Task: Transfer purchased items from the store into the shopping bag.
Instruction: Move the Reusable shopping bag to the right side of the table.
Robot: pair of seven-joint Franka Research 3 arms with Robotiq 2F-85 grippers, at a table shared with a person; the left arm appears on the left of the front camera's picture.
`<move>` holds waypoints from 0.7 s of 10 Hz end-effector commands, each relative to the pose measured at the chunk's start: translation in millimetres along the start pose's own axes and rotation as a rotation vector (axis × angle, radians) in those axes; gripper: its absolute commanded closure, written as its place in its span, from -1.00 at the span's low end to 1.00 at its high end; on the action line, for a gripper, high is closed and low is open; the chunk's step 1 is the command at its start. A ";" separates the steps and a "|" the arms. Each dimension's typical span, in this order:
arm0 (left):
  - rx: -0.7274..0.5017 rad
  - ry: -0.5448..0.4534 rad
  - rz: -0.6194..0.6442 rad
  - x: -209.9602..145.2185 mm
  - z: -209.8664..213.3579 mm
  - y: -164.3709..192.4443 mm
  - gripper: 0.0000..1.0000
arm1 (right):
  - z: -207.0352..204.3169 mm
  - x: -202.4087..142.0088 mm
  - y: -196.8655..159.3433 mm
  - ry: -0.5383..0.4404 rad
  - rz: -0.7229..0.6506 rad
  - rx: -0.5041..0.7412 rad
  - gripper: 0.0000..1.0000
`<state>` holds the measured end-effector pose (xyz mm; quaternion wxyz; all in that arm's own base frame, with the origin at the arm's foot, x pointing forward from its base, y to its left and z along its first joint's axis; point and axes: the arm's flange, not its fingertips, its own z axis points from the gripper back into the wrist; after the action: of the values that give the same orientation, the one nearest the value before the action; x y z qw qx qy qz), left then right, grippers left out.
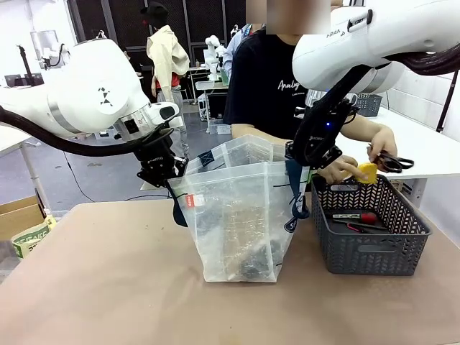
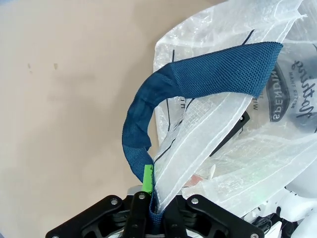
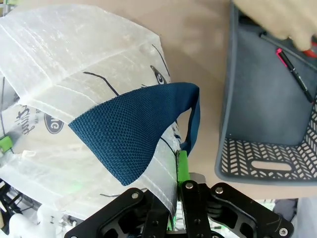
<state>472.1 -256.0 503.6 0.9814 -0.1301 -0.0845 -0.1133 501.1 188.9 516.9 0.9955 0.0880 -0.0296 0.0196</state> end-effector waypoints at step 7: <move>0.020 -0.005 -0.165 -13.4 7.5 25.9 1.00 | 7.6 3.4 -22.1 0.009 0.139 0.026 1.00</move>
<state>466.4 -254.9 505.2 0.9712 -0.1237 -0.0943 -0.1806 500.5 191.0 517.6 0.9916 0.0999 -0.0321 0.0759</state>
